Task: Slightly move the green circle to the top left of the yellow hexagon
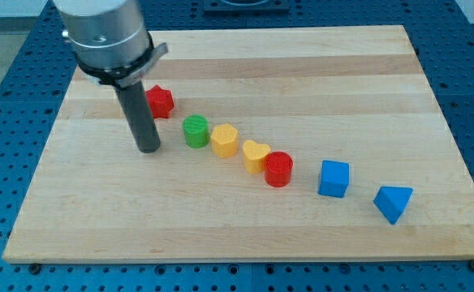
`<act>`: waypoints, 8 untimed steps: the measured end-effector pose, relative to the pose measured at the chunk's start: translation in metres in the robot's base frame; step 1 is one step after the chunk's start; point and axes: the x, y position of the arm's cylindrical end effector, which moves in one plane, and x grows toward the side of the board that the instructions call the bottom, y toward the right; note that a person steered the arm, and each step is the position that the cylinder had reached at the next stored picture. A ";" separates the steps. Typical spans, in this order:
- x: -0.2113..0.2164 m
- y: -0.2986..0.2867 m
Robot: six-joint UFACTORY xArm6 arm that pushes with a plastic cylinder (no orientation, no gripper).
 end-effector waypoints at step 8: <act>0.001 0.047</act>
